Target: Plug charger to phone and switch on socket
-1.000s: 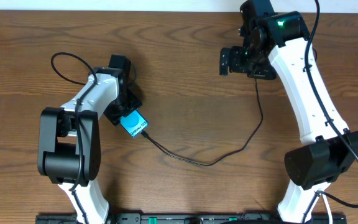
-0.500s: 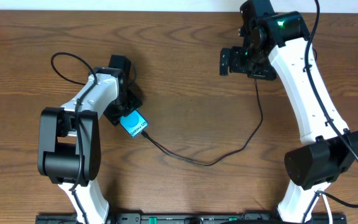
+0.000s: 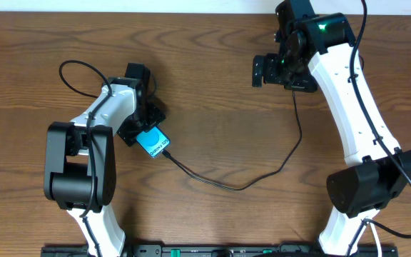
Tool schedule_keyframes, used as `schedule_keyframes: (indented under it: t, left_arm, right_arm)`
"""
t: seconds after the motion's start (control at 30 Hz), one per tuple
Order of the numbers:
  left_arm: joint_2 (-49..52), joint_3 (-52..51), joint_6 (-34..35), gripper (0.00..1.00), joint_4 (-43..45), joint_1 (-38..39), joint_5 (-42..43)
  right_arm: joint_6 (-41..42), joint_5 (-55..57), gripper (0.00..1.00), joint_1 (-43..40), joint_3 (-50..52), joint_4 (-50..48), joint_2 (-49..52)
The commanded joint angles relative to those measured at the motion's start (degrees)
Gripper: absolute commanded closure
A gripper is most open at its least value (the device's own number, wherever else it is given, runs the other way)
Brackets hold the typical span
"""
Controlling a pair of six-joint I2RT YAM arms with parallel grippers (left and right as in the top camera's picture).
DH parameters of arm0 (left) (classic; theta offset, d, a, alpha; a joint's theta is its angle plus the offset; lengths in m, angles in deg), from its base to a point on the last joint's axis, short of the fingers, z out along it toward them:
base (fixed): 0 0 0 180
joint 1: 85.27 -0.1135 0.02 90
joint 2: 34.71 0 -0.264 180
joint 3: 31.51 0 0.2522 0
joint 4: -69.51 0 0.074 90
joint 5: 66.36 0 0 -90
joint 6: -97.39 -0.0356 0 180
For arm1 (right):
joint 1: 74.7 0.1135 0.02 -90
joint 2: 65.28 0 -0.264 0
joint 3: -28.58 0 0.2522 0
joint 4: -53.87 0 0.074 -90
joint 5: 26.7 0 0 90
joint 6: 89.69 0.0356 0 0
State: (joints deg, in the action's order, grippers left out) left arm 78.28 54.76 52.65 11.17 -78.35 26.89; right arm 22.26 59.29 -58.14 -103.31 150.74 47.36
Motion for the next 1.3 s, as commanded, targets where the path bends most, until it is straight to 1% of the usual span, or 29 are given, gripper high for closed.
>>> schedule_keyframes:
  t: [0.0, 0.07, 0.13, 0.43, 0.5, 0.8, 0.93, 1.07, 1.27]
  left_arm:
    - [2.0, -0.2, 0.7, 0.14, -0.3, 0.2, -0.9]
    - [2.0, -0.2, 0.7, 0.13, -0.3, 0.2, -0.9]
    - [1.9, -0.2, 0.7, 0.09, -0.3, 0.2, -0.9]
    - [-0.5, 1.1, 0.4, 0.06, -0.3, 0.0, -1.0]
    - [-1.1, 1.4, 0.2, 0.03, -0.3, 0.0, -0.9]
    - [-5.5, 1.6, -1.0, 0.01, -0.3, 0.0, -0.9]
    - [-9.1, 1.8, -1.7, 0.00, -0.3, 0.0, -0.9]
    - [-13.8, 1.8, -2.2, 0.02, -0.3, 0.0, -0.9]
    - [-24.2, 1.8, -4.2, 0.02, -0.7, 0.0, -0.9]
  right_arm:
    - [0.7, 0.7, 0.01, 0.0, -1.1, 0.3, -1.3]
    - [0.7, 0.7, 0.01, 0.0, -1.1, 0.3, -1.3]
    - [0.7, 0.7, 0.01, 0.0, -1.1, 0.3, -1.3]
    - [0.7, 0.7, 0.01, 0.0, -1.1, 0.7, -1.3]
    - [0.7, 0.7, 0.01, 0.0, -1.1, 0.7, -1.3]
    - [0.3, 0.7, 0.01, 0.0, -1.1, 0.7, -1.3]
    - [0.3, 0.7, 0.01, 0.0, -1.1, 0.7, -1.3]
    - [0.3, 0.7, 0.01, 0.0, -1.1, 0.7, -1.3]
    - [0.1, 0.7, 0.01, 0.0, -1.1, 0.7, -1.3]
